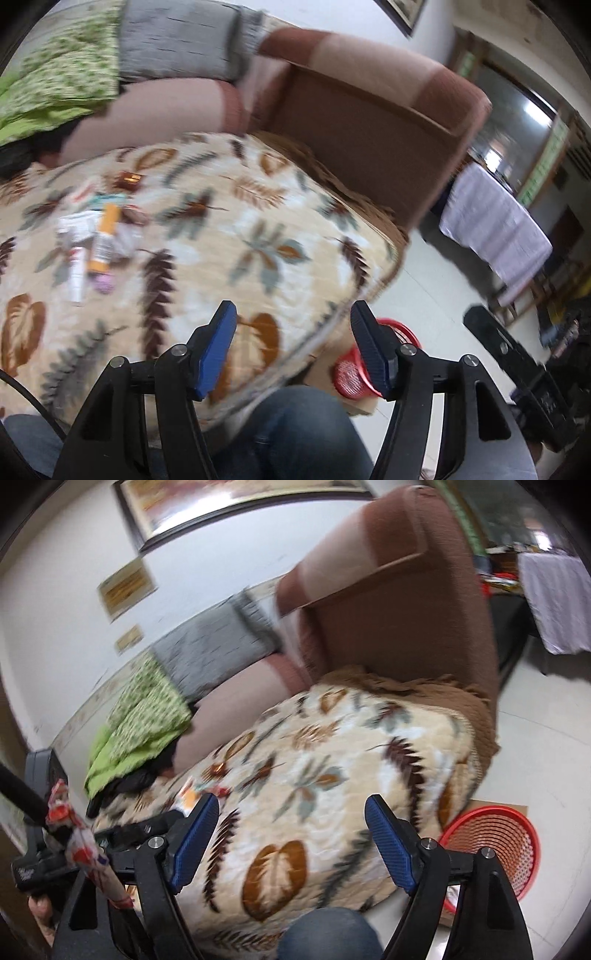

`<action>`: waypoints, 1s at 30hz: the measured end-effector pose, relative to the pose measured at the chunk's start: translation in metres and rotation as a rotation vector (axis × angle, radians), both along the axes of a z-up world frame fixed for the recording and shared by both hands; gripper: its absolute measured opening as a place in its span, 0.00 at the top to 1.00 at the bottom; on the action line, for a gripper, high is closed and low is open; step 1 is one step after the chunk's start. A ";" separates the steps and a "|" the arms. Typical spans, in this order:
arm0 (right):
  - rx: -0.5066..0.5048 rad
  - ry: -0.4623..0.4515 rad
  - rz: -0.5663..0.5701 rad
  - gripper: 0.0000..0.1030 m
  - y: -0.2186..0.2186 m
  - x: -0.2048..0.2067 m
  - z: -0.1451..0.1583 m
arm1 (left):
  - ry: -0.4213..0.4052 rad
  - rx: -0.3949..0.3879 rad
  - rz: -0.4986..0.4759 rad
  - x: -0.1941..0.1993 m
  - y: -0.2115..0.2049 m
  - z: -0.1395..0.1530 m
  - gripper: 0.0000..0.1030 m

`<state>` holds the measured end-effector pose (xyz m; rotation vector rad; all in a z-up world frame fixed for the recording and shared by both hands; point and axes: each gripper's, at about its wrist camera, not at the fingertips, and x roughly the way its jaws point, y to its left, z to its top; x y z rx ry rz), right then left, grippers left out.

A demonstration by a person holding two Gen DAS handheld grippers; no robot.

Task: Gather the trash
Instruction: 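Move both empty tools back over the trash on the blanket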

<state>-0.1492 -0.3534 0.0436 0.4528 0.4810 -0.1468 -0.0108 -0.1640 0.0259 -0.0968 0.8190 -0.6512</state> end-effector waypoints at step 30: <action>0.203 0.082 0.327 0.15 0.099 0.156 -0.047 | 0.195 -0.184 0.313 0.094 0.177 -0.017 0.39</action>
